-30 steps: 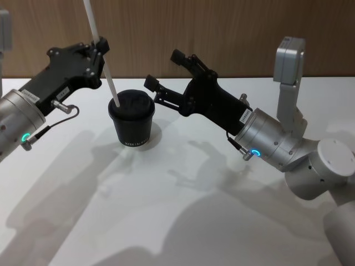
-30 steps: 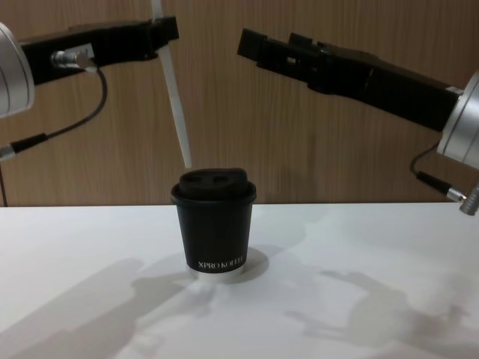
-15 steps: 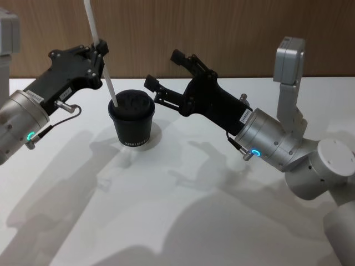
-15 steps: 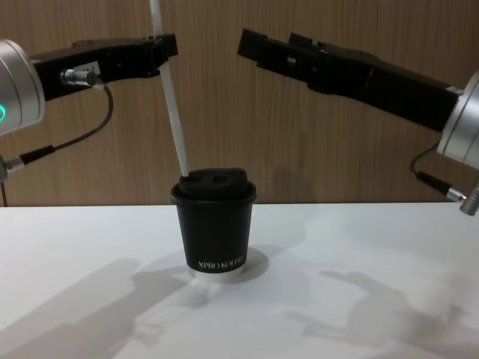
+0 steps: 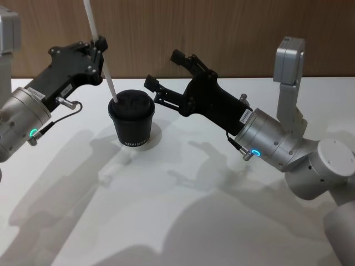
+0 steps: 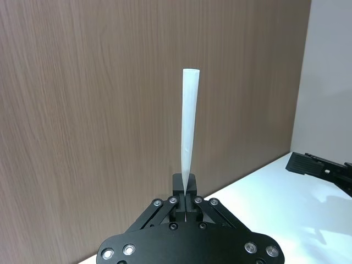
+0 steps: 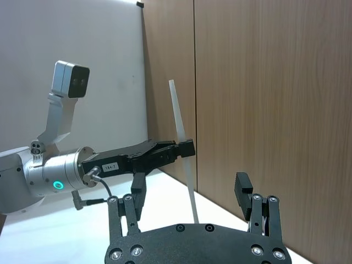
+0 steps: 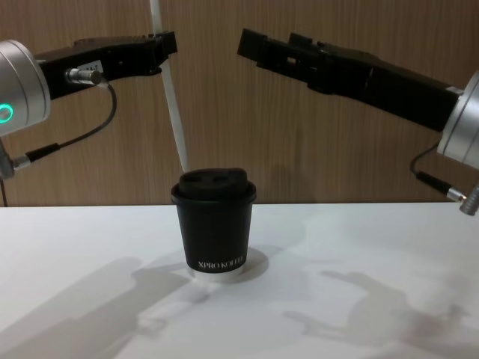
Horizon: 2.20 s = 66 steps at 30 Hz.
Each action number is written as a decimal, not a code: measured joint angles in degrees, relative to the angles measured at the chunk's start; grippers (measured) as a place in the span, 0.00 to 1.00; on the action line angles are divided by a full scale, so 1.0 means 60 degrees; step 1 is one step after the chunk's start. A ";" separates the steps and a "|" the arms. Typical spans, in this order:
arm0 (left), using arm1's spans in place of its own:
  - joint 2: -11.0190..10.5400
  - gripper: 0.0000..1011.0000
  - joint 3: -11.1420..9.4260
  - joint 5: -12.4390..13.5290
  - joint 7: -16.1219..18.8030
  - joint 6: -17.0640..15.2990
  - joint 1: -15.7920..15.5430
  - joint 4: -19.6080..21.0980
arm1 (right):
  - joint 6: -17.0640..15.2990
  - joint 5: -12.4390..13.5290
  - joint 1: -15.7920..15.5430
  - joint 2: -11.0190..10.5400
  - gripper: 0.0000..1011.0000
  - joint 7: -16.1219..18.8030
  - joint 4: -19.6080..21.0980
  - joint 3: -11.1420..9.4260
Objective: Pick up the straw with one hand, pass it to the other hand, and insert it into the cup.
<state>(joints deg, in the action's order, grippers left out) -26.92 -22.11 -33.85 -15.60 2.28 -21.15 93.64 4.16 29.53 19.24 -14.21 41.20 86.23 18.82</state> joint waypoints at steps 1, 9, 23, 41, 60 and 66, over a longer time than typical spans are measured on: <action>0.0016 0.01 0.0001 0.0017 0.0001 0.0005 -0.0004 -0.0016 | 0.0000 -0.0001 0.0000 0.0000 0.99 0.0000 0.0000 0.0000; 0.0167 0.00 -0.0018 0.0179 0.0010 0.0079 -0.0072 -0.0182 | 0.0000 -0.0001 0.0000 0.0000 0.99 0.0000 0.0000 0.0000; 0.0419 0.00 -0.0057 0.0310 -0.0083 0.0074 -0.0210 -0.0486 | 0.0000 -0.0001 0.0000 0.0000 0.99 0.0000 0.0000 0.0000; 0.0519 0.00 -0.0031 0.0659 -0.0013 0.0002 -0.0151 -0.0475 | 0.0000 -0.0001 0.0000 0.0000 0.99 0.0000 0.0000 0.0000; 0.0727 0.00 -0.0033 0.0967 0.0037 -0.0025 -0.0209 -0.0808 | 0.0000 0.0000 0.0000 0.0000 0.99 0.0000 0.0000 0.0000; 0.0817 0.00 -0.0013 0.0980 0.0015 -0.0057 -0.0236 -0.0966 | 0.0000 0.0000 0.0000 0.0000 0.99 0.0000 -0.0001 0.0000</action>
<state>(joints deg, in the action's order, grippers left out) -22.02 -22.19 -27.97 -15.51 1.93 -22.56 87.84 4.17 29.53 19.24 -14.21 41.20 86.23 18.83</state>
